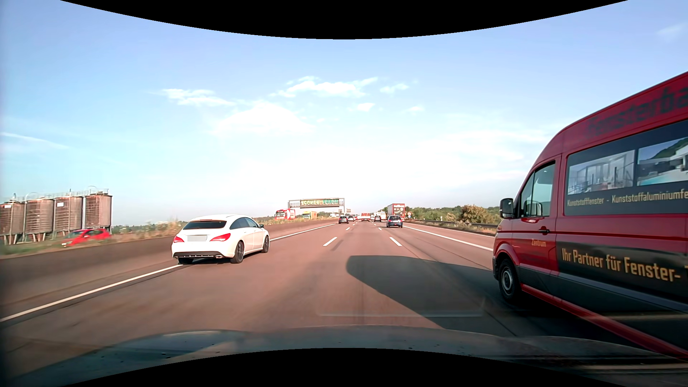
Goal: Follow the waypoints while adhering to traffic rules and regulations
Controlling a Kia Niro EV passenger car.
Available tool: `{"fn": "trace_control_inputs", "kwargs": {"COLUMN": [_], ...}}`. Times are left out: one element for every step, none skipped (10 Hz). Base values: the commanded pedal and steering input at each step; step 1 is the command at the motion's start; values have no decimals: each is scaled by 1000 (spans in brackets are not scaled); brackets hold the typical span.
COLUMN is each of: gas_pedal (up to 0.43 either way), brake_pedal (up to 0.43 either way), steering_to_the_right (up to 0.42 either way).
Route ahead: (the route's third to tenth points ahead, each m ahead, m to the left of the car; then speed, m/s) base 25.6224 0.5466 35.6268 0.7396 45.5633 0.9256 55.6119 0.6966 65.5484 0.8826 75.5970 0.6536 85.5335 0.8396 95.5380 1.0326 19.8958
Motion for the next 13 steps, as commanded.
{"fn": "trace_control_inputs", "kwargs": {"gas_pedal": [118,118,118,118,110,110,110,110,110,110,110,110,110], "brake_pedal": [0,0,0,0,0,0,0,0,0,0,0,0,0], "steering_to_the_right": [-4,-4,-4,-4,-4,-4,-4,-5,-4,-4,-5,-5,-4]}}
